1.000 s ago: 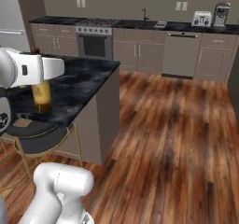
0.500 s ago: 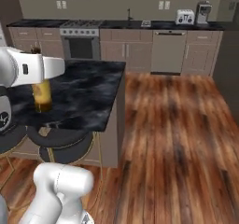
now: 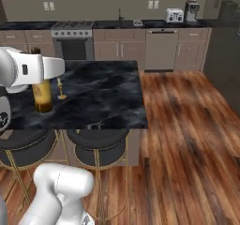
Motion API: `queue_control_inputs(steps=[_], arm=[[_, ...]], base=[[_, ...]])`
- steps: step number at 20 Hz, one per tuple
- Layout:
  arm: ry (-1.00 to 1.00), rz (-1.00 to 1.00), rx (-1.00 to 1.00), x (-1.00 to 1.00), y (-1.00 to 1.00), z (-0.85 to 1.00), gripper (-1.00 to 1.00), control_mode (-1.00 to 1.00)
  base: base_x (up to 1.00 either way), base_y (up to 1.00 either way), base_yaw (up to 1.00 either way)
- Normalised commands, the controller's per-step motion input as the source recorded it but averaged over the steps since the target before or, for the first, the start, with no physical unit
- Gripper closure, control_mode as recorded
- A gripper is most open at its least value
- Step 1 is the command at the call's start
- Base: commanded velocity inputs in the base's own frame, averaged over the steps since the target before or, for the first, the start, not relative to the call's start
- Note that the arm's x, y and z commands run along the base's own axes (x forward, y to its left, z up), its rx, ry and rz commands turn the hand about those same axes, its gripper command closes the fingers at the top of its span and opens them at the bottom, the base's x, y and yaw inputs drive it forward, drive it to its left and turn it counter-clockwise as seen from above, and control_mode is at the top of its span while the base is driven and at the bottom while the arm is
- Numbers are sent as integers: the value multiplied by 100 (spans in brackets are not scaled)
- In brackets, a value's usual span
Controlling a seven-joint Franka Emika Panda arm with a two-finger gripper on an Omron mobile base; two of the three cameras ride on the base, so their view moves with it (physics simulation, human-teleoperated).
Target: Get the candle and the beer from the cabinet and move them to the dining counter.
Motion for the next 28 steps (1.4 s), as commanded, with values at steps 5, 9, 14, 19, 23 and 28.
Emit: queue_control_inputs(steps=[5,9,14,19,23,28], arm=[[0,0,0,0,0,0,100,100],[0,0,0,0,0,0,100,100],[0,0,0,0,0,0,100,100],[0,0,0,0,0,0,100,100],[0,0,0,0,0,0,100,100],[0,0,0,0,0,0,100,100]], base=[[-51,100,-14],[-47,100,-8],[-30,100,-9],[-19,100,-3],[-11,100,1],[0,100,24]])
